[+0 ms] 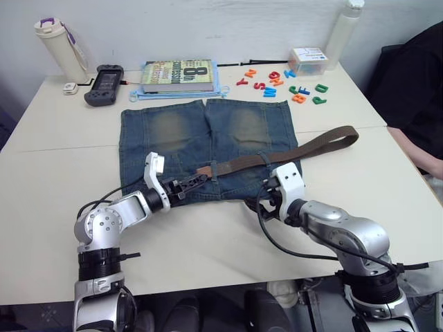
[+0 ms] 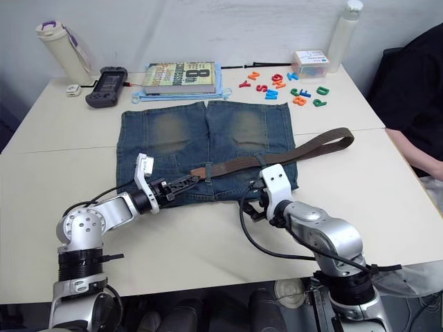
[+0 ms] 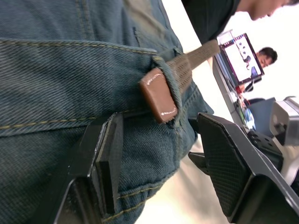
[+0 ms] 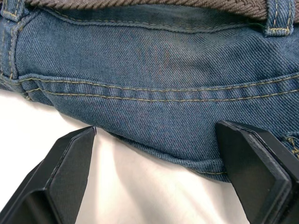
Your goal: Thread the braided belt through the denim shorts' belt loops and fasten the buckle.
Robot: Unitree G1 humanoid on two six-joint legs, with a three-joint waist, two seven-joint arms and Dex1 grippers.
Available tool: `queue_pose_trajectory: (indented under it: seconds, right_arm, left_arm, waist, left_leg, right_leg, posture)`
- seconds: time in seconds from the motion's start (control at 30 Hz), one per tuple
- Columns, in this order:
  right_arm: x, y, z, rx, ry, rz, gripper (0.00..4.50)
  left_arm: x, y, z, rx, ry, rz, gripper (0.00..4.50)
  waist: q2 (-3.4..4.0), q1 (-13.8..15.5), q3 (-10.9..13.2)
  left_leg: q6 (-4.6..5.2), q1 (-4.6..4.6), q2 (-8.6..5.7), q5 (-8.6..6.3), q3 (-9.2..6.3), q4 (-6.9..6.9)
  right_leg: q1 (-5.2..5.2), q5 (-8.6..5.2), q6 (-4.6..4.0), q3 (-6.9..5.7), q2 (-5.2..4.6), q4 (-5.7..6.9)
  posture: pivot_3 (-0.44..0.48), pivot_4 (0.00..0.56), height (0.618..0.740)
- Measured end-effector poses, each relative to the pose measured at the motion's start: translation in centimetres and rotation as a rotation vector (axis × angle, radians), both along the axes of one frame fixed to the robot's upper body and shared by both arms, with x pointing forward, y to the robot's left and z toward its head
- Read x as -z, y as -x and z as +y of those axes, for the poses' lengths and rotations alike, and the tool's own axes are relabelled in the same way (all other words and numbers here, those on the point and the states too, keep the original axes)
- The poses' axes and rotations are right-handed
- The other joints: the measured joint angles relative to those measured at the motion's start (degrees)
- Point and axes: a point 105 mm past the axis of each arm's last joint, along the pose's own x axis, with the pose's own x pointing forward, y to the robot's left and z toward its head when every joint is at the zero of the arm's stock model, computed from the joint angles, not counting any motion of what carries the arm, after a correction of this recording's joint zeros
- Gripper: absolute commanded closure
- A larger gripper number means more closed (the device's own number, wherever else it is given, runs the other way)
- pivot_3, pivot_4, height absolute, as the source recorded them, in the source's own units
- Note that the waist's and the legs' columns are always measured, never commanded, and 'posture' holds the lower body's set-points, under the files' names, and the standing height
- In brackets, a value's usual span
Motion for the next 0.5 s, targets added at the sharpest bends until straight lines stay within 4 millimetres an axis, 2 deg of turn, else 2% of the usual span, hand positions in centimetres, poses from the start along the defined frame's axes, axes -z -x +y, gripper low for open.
queue_pose_trajectory:
  seconds: [0.13, 0.27, 0.4, 0.5]
  right_arm:
    - [-0.01, 0.02, -0.03, -0.001, 0.002, 0.001, 0.07]
    - [-0.02, 0.09, -0.01, -0.003, 0.003, 0.0, 0.0]
    - [-0.02, 0.1, 0.05, -0.004, 0.005, -0.001, 0.0]
    - [-0.01, 0.12, 0.07, -0.002, 0.009, 0.0, 0.0]
  left_arm:
    - [-0.17, -0.32, -0.01, -0.017, 0.014, 0.006, 1.67]
    - [-0.63, -0.39, -0.27, -0.016, 0.042, 0.001, 2.8]
    - [-0.75, -0.23, -0.66, 0.0, 0.067, 0.006, 4.47]
    - [-0.75, -0.22, -0.68, -0.002, 0.07, 0.009, 4.47]
  waist:
    - [0.0, 0.0, 0.0]
    - [0.0, 0.0, 0.0]
    - [-0.01, 0.0, 0.0]
    - [-0.01, 0.0, 0.0]
  left_leg:
    - [0.0, -0.01, 0.0, 0.0, 0.0, -0.01]
    - [0.0, -0.02, 0.0, 0.0, 0.0, -0.02]
    - [0.0, -0.02, 0.0, -0.01, 0.0, -0.03]
    - [0.0, -0.03, 0.0, -0.01, 0.0, -0.03]
  right_leg:
    - [0.0, 0.0, 0.0, -0.01, 0.0, -0.01]
    - [0.0, 0.0, 0.0, -0.01, 0.0, -0.03]
    - [-0.01, 0.0, 0.0, -0.01, 0.0, -0.05]
    - [0.0, 0.0, 0.0, -0.01, 0.0, -0.06]
  posture:
    - [0.0, 0.15, 0.74]
    - [0.0, 0.15, 0.74]
    - [0.0, 0.15, 0.74]
    - [0.0, 0.15, 0.74]
